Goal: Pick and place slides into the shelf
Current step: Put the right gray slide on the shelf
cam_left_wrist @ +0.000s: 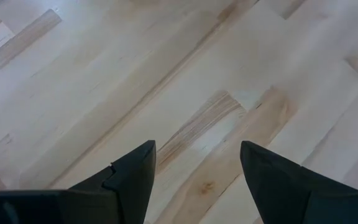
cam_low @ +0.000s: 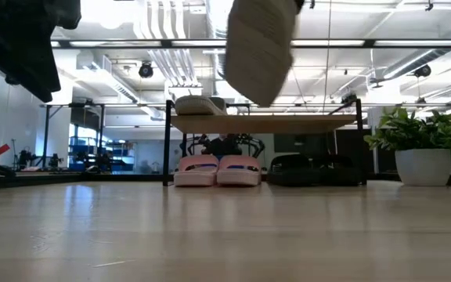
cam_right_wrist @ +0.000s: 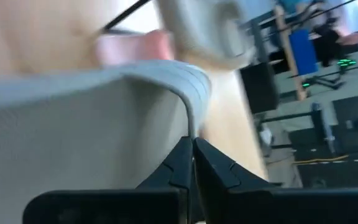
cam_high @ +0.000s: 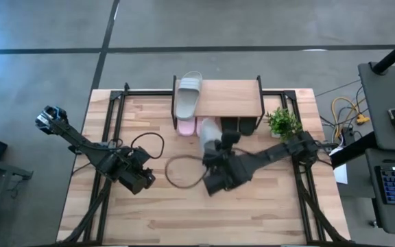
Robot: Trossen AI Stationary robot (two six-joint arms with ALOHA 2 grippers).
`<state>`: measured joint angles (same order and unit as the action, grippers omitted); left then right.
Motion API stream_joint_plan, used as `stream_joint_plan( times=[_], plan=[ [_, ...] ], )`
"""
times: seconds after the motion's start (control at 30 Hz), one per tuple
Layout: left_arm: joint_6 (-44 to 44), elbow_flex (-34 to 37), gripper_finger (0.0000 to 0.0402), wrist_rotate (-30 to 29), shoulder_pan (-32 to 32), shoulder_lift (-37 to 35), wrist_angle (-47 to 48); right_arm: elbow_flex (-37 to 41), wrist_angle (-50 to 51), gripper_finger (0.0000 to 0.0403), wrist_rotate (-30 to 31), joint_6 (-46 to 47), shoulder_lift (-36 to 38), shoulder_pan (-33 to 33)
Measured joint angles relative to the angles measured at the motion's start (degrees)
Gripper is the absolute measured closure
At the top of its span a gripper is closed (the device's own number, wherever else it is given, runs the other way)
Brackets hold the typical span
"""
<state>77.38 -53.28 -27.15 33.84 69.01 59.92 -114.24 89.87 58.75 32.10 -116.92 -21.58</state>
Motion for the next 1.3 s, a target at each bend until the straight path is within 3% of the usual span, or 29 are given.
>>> stream_joint_plan(
  times=[0.13, 0.33, 0.7, 0.93, 1.3],
  plan=[
    [0.0, 0.0, 0.0181, 0.0, 0.0, 0.0, -1.1, -3.5, 0.0, 0.0395, 4.4, -7.4, 0.1, 5.0],
    [0.0, 0.0, 0.0181, -0.1, 0.0, 0.0, -1.9, -5.4, -1.2, 0.0395, 4.5, -16.3, 0.1, 15.7],
    [-0.1, 0.0, 0.0181, -0.1, 0.0, 0.1, -2.5, -4.5, -27.0, 0.0394, 0.1, -54.1, -0.2, 27.7],
    [-0.2, 0.0, 0.0181, -0.1, 0.0, 0.1, -2.5, -4.4, -25.9, 0.0394, 0.0, -54.9, -1.0, 31.6],
    [-0.3, 0.0, 0.0181, -0.1, 0.0, 0.1, -2.4, -4.4, -26.0, 0.0394, 0.8, -51.4, -1.0, 31.8]
  ],
)
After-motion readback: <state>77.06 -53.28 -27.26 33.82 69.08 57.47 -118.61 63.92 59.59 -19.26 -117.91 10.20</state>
